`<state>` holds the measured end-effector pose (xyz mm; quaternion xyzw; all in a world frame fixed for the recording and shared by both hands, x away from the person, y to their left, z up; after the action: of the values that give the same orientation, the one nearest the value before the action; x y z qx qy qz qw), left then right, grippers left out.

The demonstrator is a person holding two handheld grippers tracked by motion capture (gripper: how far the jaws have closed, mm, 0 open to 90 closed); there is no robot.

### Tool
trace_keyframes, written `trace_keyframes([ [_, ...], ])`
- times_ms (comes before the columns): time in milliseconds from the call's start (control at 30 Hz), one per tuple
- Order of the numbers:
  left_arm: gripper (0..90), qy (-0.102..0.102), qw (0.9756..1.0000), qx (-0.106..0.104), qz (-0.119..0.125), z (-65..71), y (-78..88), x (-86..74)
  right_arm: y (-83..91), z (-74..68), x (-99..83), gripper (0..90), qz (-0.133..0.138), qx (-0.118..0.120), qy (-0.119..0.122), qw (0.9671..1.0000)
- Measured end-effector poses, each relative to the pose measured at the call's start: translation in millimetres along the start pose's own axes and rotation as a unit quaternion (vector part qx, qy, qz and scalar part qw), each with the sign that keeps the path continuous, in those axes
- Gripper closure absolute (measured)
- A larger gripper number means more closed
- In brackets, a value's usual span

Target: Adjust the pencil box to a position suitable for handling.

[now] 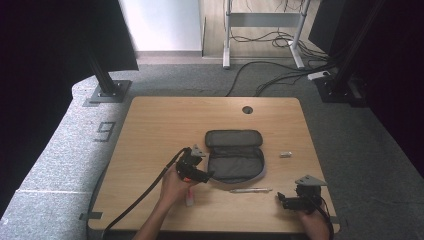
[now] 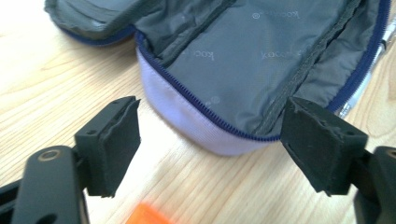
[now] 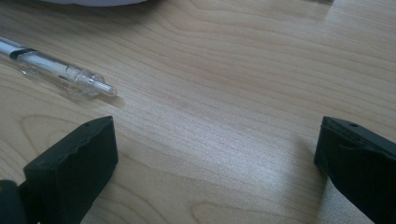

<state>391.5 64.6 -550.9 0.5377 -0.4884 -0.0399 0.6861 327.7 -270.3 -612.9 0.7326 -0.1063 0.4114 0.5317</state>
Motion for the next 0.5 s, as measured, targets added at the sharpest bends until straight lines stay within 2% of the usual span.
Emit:
trace_keyframes([
  [100, 16.6, 0.002, 1.0, 0.004, 0.001, -4.9, 8.0, -2.9, 0.0, 0.0, 0.0, 0.0, 0.0, 0.0, 0.0, 1.0],
  [233, 15.6, 0.016, 0.9998, 0.008, 0.011, -13.1, 19.5, -7.2, 0.0, -0.1, 0.0, 0.0, 0.0, 0.0, 0.0, 1.0],
  [433, 13.6, 0.036, 0.9989, 0.022, 0.02, -29.3, 34.7, -20.9, 0.0, 0.0, 0.0, 0.0, 0.0, 0.0, 0.0, 1.0],
  [467, 11.7, 0.038, 0.9986, 0.031, 0.02, -35.3, 39.0, -26.9, 0.0, 0.0, 0.0, 0.0, 0.0, 0.0, 0.0, 1.0],
  [500, 10.6, 0.038, 0.9986, 0.031, 0.02, -35.3, 39.0, -26.9, 0.0, 0.0, 0.0, 0.0, 0.0, 0.0, 0.0, 1.0],
])
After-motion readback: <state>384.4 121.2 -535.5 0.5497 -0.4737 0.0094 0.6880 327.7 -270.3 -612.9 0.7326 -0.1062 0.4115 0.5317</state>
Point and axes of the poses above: each handheld gripper's, and its own axes: y roughly backward along the jaws, x roughly out of its top, z roughly to its right, the point moved 8 cm from there along -y, roughly forward along the jaws, and after that the axes turned 7 degrees about x, right-handed, at the moved point
